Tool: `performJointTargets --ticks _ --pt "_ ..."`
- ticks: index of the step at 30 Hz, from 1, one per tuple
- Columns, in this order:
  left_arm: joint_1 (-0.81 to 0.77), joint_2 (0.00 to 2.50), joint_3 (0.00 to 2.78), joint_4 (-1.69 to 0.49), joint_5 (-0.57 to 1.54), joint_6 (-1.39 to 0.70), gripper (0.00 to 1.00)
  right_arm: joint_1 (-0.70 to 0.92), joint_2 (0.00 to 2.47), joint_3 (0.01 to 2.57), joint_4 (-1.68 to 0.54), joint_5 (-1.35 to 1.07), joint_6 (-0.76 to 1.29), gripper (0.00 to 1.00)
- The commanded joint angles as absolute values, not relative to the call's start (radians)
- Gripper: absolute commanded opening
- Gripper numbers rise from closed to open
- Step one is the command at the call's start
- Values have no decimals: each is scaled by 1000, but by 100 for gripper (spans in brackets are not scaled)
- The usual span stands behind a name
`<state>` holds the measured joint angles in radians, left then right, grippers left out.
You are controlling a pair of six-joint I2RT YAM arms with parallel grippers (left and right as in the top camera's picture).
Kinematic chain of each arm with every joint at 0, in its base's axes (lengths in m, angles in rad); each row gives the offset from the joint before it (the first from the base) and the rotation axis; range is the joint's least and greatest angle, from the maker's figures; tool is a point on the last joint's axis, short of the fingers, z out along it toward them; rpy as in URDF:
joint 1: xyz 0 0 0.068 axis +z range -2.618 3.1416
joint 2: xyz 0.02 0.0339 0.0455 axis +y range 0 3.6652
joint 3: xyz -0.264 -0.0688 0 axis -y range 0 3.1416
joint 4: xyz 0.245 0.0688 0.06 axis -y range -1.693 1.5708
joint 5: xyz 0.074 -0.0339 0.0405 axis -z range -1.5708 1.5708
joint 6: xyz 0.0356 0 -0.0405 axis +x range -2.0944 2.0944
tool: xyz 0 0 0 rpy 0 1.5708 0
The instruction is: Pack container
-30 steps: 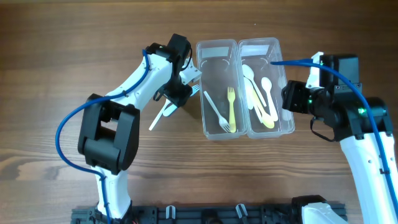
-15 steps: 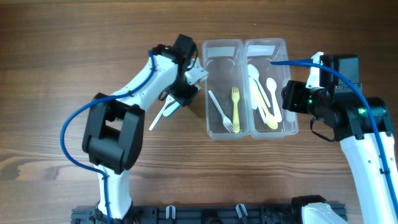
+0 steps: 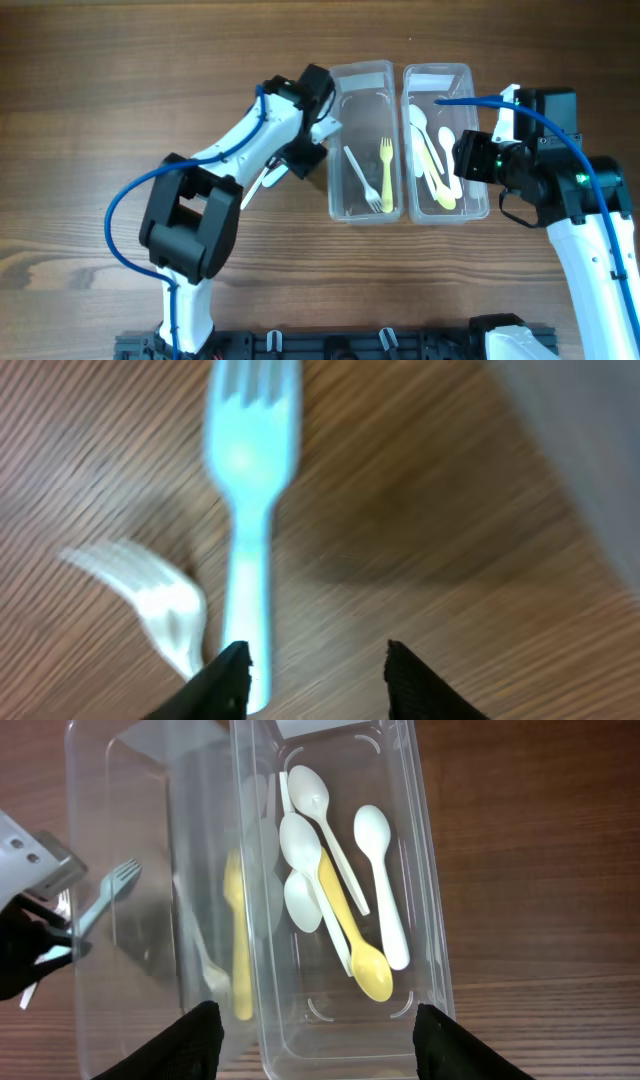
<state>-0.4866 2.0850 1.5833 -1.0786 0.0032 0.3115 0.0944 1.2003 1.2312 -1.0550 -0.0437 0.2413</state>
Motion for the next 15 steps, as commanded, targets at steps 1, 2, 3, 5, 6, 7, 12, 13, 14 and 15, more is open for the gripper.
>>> performJointTargets --ticks 1,2,3,5,6,7,12,13,14,15 --pt "-421 2076 1565 -1081 -20 307 52 93 1198 1250 -1056 -23 236 61" --pt "-408 2076 1565 -1081 -15 307 53 93 1198 1250 -1056 -23 236 61" --pt "-396 2076 1565 -1079 -12 307 53 93 1198 1250 -1056 -23 236 61" --pt "-384 2072 1565 -1084 -13 307 49 93 1198 1250 -1056 -23 236 61" --pt "-384 2066 1565 -1090 -14 311 48 93 1198 1250 -1055 -23 236 62" --pt "-384 2060 1565 -1093 -17 310 48 93 1198 1250 -1055 -23 236 62" --pt "-404 2021 1565 -1105 -17 305 49 93 1199 1250 -1045 -23 236 62" --pt "-406 2018 1565 -1105 -17 306 49 93 1199 1250 -1045 -23 236 62" --pt "-407 2017 1565 -1105 -16 306 50 93 1199 1250 -1046 -23 236 62" --pt "-409 2018 1565 -1105 -12 307 52 93 1199 1250 -1048 -23 236 62"
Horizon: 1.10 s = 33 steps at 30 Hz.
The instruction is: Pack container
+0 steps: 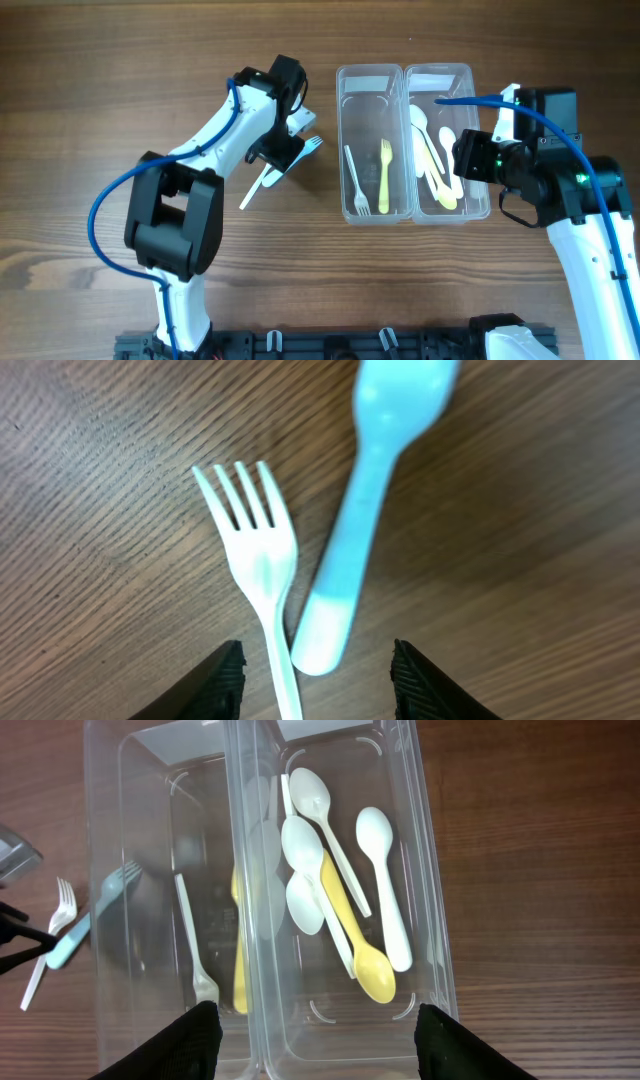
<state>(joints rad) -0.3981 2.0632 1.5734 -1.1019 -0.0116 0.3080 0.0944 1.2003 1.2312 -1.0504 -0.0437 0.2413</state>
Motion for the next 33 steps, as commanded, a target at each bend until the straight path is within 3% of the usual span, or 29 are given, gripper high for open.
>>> performJointTargets --ticks 1,12,33 --pt "-411 2023 1562 -1103 -11 307 54 93 1199 1250 -1048 -23 235 62" --pt "-437 2050 1550 -1057 38 340 60 93 1199 1250 -1048 -23 235 62" --pt "-433 2050 1374 -842 59 390 59 93 1199 1250 -1055 -23 232 61"
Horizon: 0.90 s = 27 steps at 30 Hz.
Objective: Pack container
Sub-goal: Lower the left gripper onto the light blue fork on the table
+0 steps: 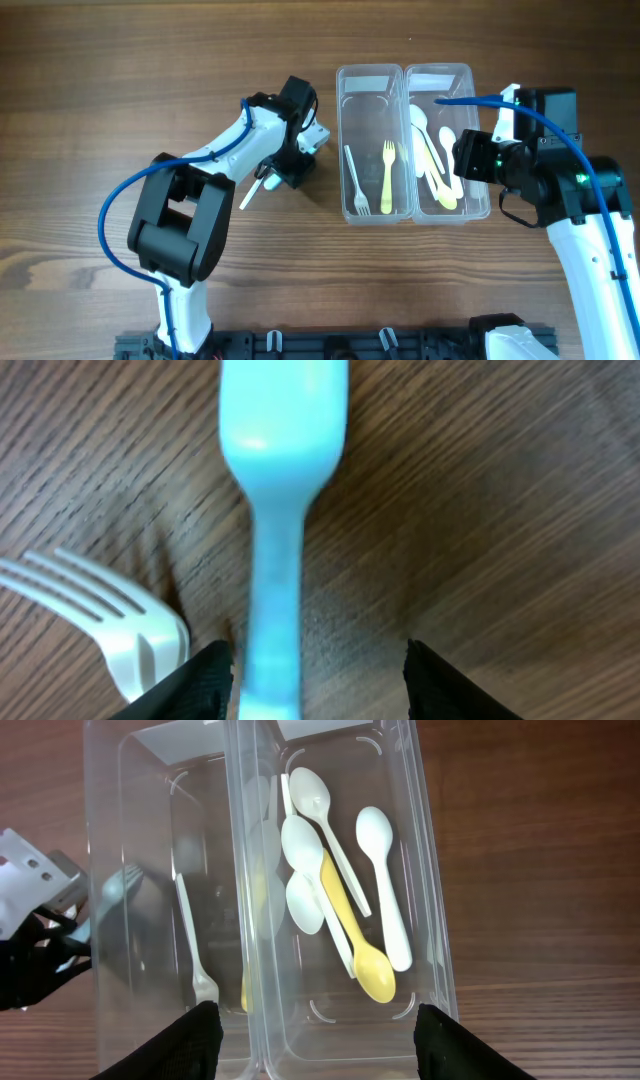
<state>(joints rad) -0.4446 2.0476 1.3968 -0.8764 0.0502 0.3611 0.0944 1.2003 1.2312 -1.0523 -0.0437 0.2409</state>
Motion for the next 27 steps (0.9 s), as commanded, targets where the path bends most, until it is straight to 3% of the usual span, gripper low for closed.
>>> performJointTargets --ticks 1,5,10,17,20,23,27 --pt "-429 2050 1370 -831 58 390 60 93 1199 1250 -1056 -23 232 61" --pt "-422 2054 1349 -807 59 390 59 93 1199 1250 -1062 -23 232 61" --pt "-422 2058 1333 -823 59 389 38 93 1198 1250 -1061 -23 232 61" --pt "-422 2058 1304 -830 46 390 30 93 1198 1250 -1059 -23 231 61" --pt "-424 2058 1285 -827 13 395 21 93 1198 1250 -1060 -23 231 61" --pt "-423 2058 1278 -830 13 397 5 93 1198 1250 -1059 -23 231 60" --pt "-423 2054 1281 -837 6 376 4 93 1198 1250 -1057 -23 231 61"
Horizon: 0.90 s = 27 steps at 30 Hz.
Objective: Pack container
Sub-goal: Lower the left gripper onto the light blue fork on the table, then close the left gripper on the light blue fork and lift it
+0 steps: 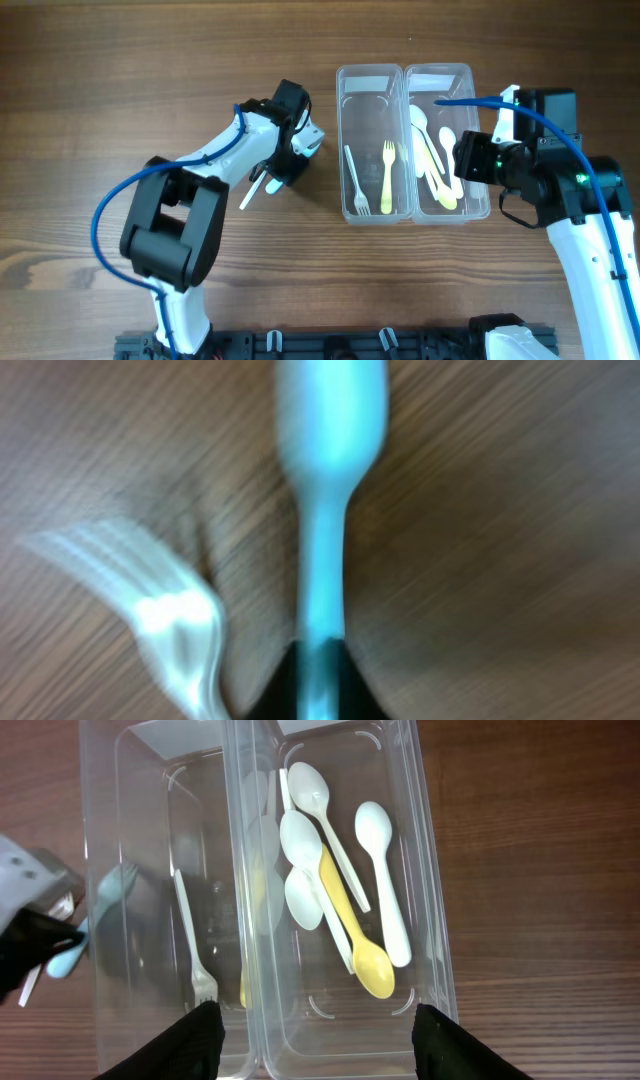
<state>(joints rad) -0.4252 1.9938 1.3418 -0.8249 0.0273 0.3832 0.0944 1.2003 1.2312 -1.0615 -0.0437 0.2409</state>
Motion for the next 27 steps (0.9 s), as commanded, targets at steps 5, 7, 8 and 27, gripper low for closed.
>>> performJointTargets --ticks 5,7,8,27 --pt "-424 2031 1329 -910 2 355 4 93 1198 1250 -1056 -23 231 61" --pt "-424 2015 1343 -929 3 351 4 93 1198 1250 -1055 -23 232 61" --pt "-424 2008 1344 -931 8 351 4 93 1198 1250 -1055 -23 232 61" --pt "-458 1986 1364 -813 115 121 28 93 1198 1250 -1047 -23 216 61"
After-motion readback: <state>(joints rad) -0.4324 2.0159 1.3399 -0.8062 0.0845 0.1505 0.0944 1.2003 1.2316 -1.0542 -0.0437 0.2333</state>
